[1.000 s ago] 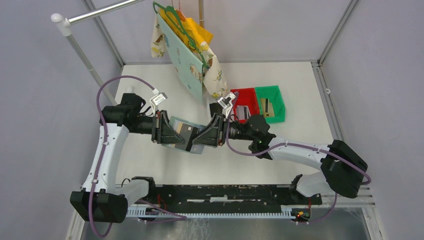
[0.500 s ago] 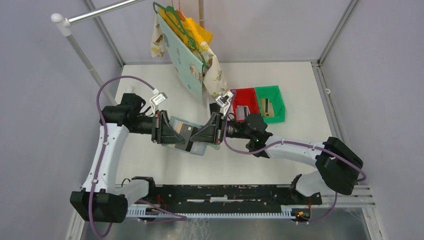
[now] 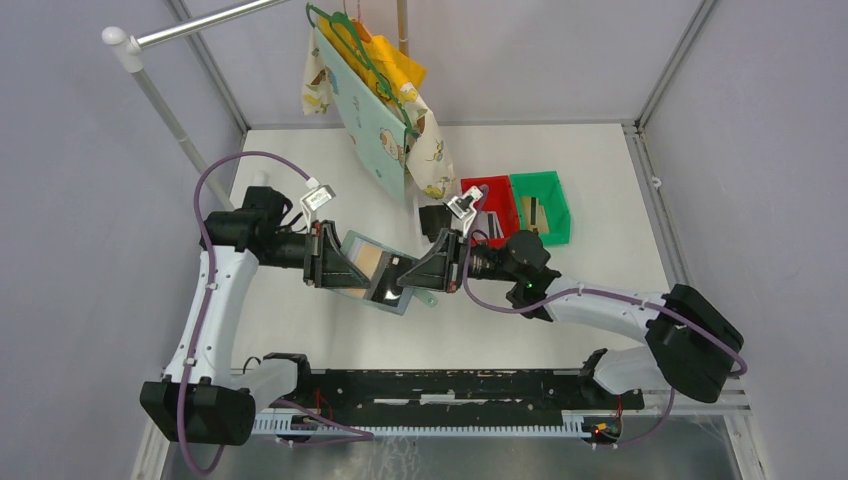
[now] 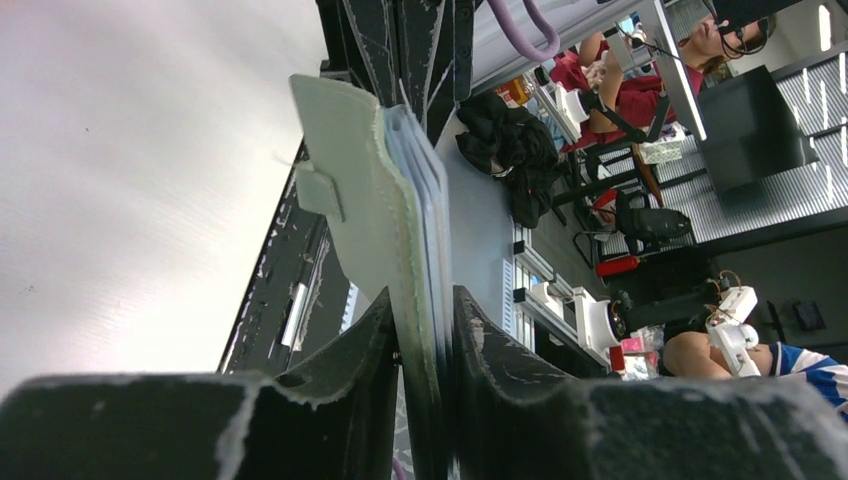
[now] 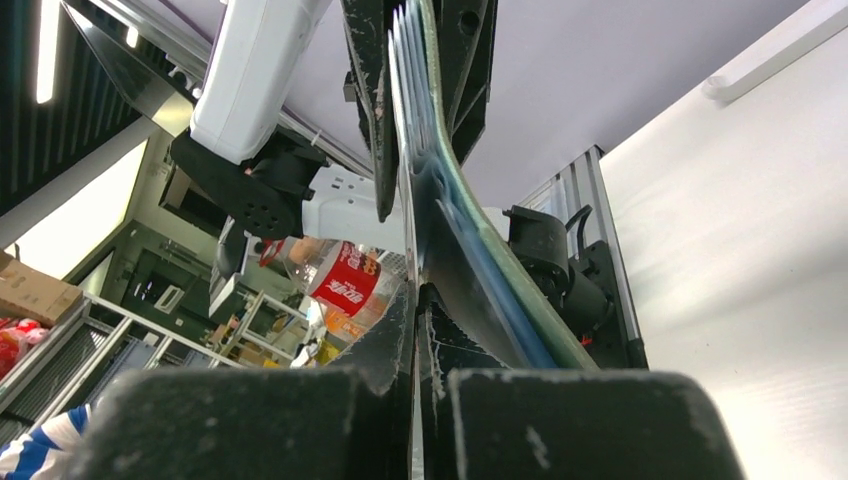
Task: Take the credit cards out of the card holder
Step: Remove the credit card from the card holder, then place the credit card in the storage box.
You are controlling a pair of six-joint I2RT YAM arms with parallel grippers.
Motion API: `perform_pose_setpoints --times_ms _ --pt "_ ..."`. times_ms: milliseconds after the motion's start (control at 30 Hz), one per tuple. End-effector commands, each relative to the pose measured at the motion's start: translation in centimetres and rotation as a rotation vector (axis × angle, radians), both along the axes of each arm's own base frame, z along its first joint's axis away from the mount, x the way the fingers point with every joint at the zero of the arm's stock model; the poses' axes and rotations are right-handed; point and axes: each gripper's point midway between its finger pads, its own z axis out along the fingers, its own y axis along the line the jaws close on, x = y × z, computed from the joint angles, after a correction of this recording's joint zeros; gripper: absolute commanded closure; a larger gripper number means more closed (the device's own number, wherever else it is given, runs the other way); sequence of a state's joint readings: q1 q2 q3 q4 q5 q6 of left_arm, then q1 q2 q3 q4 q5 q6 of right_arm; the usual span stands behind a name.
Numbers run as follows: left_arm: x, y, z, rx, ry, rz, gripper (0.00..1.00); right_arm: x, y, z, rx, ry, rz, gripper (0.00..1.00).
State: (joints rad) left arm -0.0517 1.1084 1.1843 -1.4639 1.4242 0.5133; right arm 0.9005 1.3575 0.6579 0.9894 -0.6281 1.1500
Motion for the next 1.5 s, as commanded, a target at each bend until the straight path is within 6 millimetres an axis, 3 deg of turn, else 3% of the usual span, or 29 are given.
perform_pose_setpoints --times_ms 0,233,567,733,900,1067,1267,1467 --pt "-0.1 -0.3 2.0 -0.066 -0.030 -0.016 0.72 0.2 -1.9 0.9 -0.003 -0.086 0.006 1.00" --pt "0.4 -0.2 1.3 -0.033 -0.035 -0.010 0.81 3.2 -6.2 -0.5 -0.133 -0.153 -0.112 1.00" --pt "0.3 -0.1 1.8 -0.031 -0.057 -0.008 0.84 10.8 -11.0 -1.9 -0.332 -0.157 -0.331 1.00" --pt "0.3 -0.1 1.8 -0.017 -0.073 -0.005 0.83 15.5 -12.0 -4.4 -0.503 -0.173 -0.439 1.00" --pt "0.2 -0.1 1.9 -0.012 -0.089 -0.005 0.83 19.7 -11.8 -9.3 -0.669 -0.102 -0.476 1.00" --pt "0.2 -0.1 2.5 -0.013 -0.106 -0.003 0.83 22.5 -10.4 -13.4 -0.744 -0.049 -0.454 1.00" --pt "0.2 -0.1 3.0 -0.022 -0.117 -0.004 0.82 24.4 -8.1 -15.4 -0.792 -0.061 -0.436 1.00" --pt "0.2 -0.1 3.0 -0.020 -0.112 -0.004 0.82 26.1 -7.2 -17.4 -0.841 -0.053 -0.445 1.00"
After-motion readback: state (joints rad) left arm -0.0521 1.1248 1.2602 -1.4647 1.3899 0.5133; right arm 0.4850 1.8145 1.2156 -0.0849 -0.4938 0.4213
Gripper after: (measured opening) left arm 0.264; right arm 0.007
